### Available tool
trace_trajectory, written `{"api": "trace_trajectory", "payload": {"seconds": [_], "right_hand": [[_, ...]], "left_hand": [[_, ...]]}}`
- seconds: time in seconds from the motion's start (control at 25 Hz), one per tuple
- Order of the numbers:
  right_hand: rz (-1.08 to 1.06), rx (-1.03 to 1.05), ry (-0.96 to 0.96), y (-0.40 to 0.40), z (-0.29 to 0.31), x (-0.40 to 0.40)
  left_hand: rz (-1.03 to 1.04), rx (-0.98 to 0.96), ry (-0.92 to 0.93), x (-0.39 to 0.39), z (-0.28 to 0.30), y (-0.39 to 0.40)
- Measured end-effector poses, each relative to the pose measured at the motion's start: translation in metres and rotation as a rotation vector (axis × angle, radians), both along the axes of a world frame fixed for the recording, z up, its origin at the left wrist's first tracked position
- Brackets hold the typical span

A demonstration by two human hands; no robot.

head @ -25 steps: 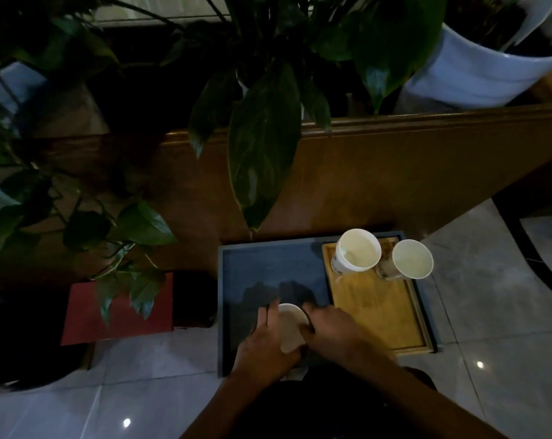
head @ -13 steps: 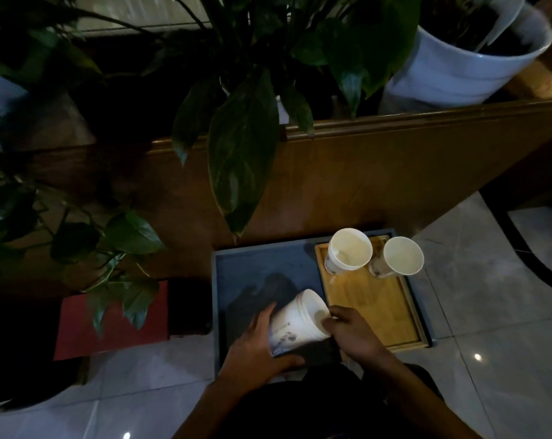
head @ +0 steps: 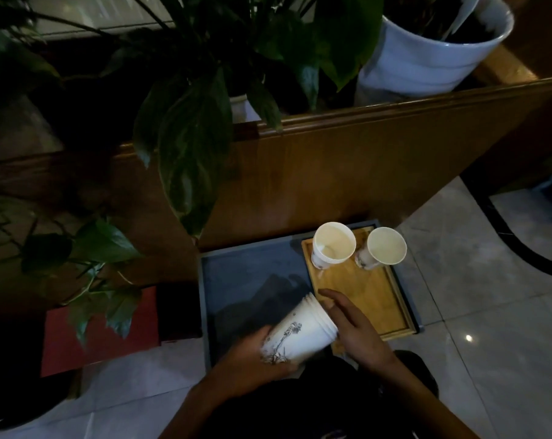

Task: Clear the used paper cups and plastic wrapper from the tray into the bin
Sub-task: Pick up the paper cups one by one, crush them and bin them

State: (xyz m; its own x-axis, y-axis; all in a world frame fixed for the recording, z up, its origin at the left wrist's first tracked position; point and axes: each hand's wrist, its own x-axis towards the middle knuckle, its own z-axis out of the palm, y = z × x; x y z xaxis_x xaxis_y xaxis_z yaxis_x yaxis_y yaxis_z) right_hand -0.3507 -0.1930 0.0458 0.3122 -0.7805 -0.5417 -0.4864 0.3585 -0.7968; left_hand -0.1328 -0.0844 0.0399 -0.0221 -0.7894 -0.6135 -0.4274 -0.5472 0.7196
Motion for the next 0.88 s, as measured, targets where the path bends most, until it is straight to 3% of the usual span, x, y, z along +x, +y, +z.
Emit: {"api": "trace_trajectory", "payload": {"seconds": [0.2, 0.32, 0.56, 0.88], "right_hand": [[-0.009, -0.076, -0.156, 0.005, 0.028, -0.015], [0.05, -0.053, -0.212, 0.002, 0.037, -0.031], [0.343, 0.149, -0.145, -0.042, 0.055, -0.081], [0.5, 0.076, -0.053, -0.099, 0.065, -0.12]], "left_hand": [[0.033, 0.074, 0.308, -0.02, 0.005, -0.006], [0.02, 0.074, 0.322, -0.034, 0.007, -0.016], [0.172, 0.032, 0.47, -0.066, 0.001, -0.031], [0.421, 0.024, 0.762, -0.119, -0.01, -0.067]]}}
